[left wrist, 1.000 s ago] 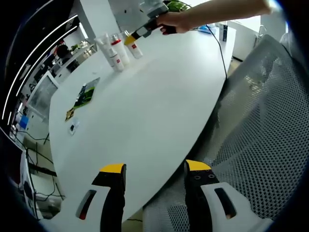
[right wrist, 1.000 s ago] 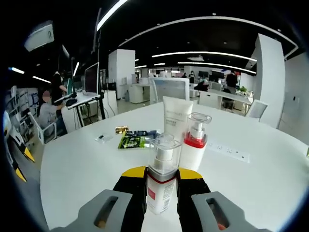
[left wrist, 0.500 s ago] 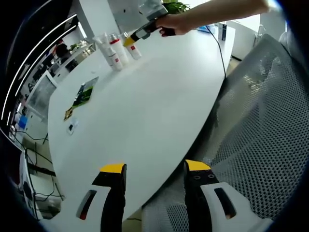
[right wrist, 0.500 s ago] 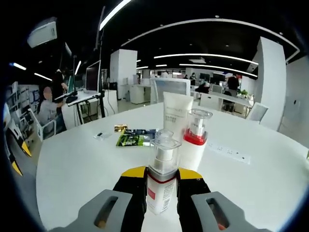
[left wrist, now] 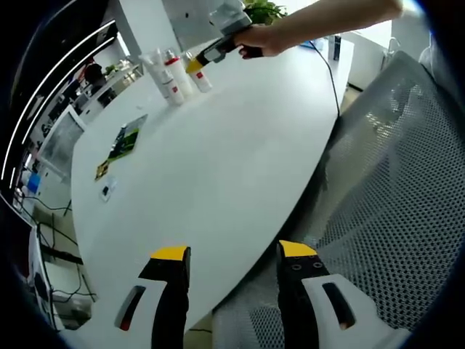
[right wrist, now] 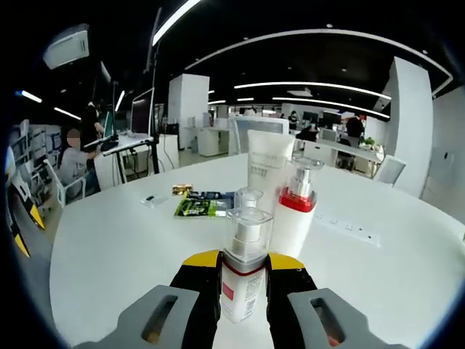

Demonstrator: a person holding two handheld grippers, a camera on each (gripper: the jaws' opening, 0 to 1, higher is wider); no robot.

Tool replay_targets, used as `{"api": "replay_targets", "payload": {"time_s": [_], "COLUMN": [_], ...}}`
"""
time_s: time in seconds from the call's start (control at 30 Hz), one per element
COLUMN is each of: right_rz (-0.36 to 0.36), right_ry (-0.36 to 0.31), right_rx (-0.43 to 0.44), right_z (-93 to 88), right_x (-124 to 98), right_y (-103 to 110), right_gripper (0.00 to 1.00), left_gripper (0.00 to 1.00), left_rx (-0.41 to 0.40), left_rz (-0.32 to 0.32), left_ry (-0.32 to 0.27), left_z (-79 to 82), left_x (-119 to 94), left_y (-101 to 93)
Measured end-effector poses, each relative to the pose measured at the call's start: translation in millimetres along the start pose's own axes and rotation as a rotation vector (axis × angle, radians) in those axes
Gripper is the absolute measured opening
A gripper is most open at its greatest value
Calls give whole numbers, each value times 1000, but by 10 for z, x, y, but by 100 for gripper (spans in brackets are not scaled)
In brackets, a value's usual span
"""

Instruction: Arrange the skincare products in the storage area until every visible bottle or jar stands upright without overlapping.

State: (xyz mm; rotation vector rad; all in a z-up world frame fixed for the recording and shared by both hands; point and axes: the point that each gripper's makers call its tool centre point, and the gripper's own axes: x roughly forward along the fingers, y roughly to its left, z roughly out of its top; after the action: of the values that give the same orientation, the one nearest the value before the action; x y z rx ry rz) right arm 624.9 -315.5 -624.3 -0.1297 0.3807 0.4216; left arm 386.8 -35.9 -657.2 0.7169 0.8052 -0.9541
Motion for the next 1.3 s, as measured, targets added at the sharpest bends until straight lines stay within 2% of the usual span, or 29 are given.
{"api": "replay_targets", "payload": {"time_s": [0.37,1.3], "right_rz": [-1,3], "right_ry": [6,-45], "right_rx": [-3,-32], "right_z": [-100,-91], "right_x": [33,123], "right_y": [-19,-11], "right_gripper": [16,16], "left_gripper": [45,45], "left_rx": [1,2], "left_rz": [-21,-28], "left_ry": [-2,5], "left_z": [10,-2], "left_x": [1,10], "left_y": [-40,-50]}}
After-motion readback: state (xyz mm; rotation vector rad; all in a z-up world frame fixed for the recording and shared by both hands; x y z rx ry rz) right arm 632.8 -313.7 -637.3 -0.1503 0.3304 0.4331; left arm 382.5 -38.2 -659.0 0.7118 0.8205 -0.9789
